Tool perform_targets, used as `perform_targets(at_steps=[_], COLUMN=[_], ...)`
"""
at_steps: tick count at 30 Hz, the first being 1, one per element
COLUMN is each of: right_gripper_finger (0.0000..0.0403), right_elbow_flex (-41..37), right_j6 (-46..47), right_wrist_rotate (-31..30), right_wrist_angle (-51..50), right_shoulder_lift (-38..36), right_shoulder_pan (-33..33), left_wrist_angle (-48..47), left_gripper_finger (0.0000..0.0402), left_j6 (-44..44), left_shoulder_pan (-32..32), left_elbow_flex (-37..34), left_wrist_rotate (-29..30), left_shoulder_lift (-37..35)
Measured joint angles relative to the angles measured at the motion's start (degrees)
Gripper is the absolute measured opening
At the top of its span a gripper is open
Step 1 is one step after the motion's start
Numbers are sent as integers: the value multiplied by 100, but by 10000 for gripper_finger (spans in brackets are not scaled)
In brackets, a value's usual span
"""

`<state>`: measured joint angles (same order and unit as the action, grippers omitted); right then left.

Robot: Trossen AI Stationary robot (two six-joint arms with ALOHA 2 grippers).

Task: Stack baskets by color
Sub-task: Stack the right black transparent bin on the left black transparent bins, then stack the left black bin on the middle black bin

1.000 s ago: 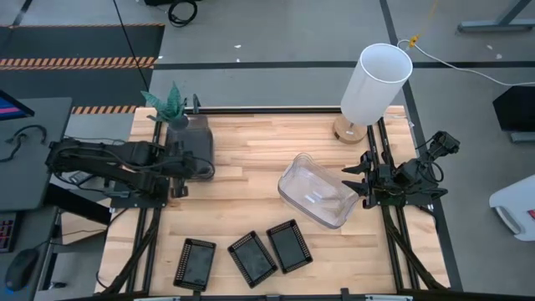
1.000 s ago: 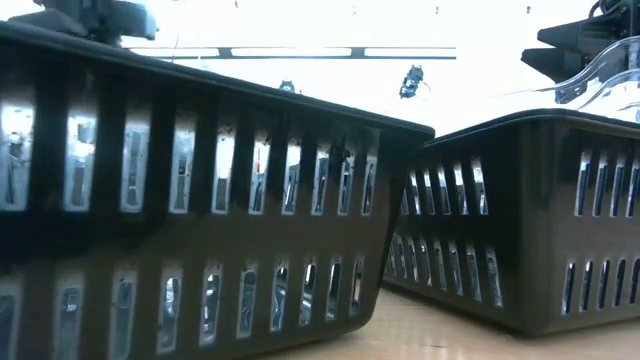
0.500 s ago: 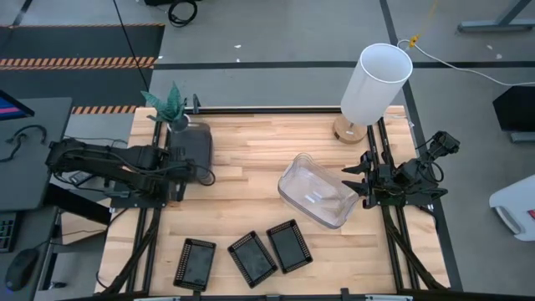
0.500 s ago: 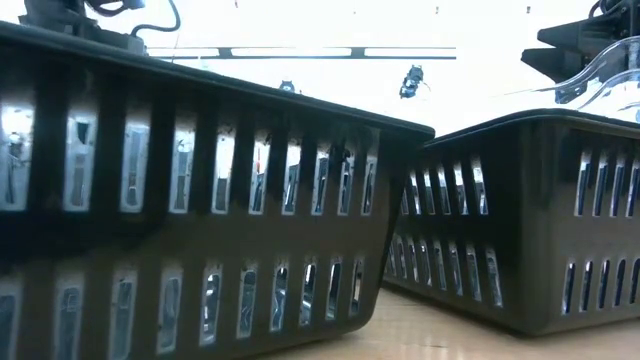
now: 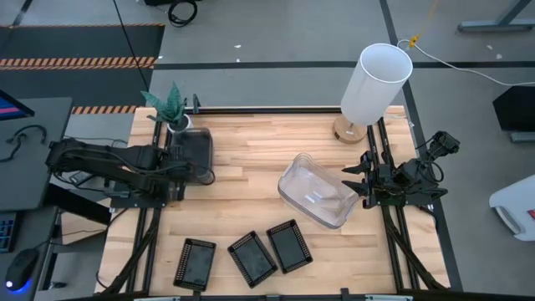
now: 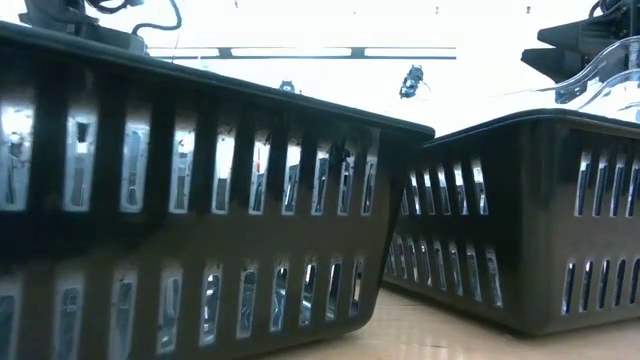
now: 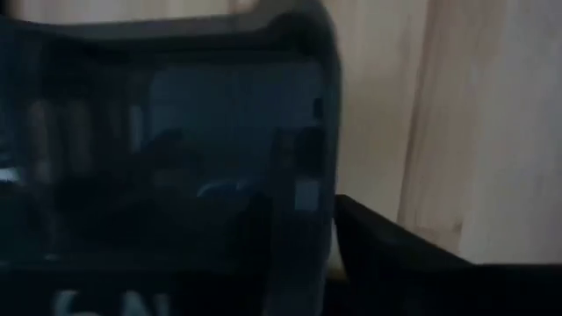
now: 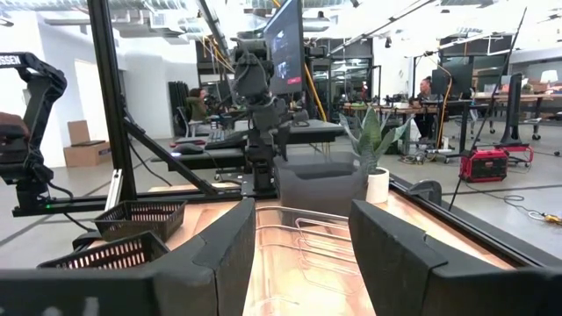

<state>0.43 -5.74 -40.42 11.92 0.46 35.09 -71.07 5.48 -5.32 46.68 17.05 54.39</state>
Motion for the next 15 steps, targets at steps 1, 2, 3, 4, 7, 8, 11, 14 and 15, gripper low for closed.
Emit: perform_targets(at_steps=[1,2,3,4,7,8,11,14,15], right_gripper_finger=[189,189,189,189,189,189,189,189,189], right_elbow_flex=[0,0,0,0,0,0,0,0,0], right_j6=[0,0,0,0,0,0,0,0,0], right_wrist_rotate=[0,0,1,0,0,2,2,0,2], right_wrist_angle=[0,0,0,0,0,0,0,0,0], right_shoulder_lift=[0,0,0,1,1,0,1,1,1], right_shoulder_pan=[-1,-1,-1,-2,0,0,-1,0,0], left_wrist_angle=[-51,-45,1,105,803,1061,1736,2168,2249], left_gripper_finger=[146,160,171,181,193,194,187,176,172], left_j6=[80,182,305,447,779,928,1451,2143,2442], left_shoulder_pan=[0,-5,-21,-63,-318,-446,-835,-1285,-1464], left_elbow_flex=[103,223,357,495,753,753,609,327,235], left_wrist_rotate=[55,77,51,-49,-709,-949,-1553,-2241,-2439], left_shoulder_lift=[-2,-2,-2,-2,-9,-6,-4,101,151])
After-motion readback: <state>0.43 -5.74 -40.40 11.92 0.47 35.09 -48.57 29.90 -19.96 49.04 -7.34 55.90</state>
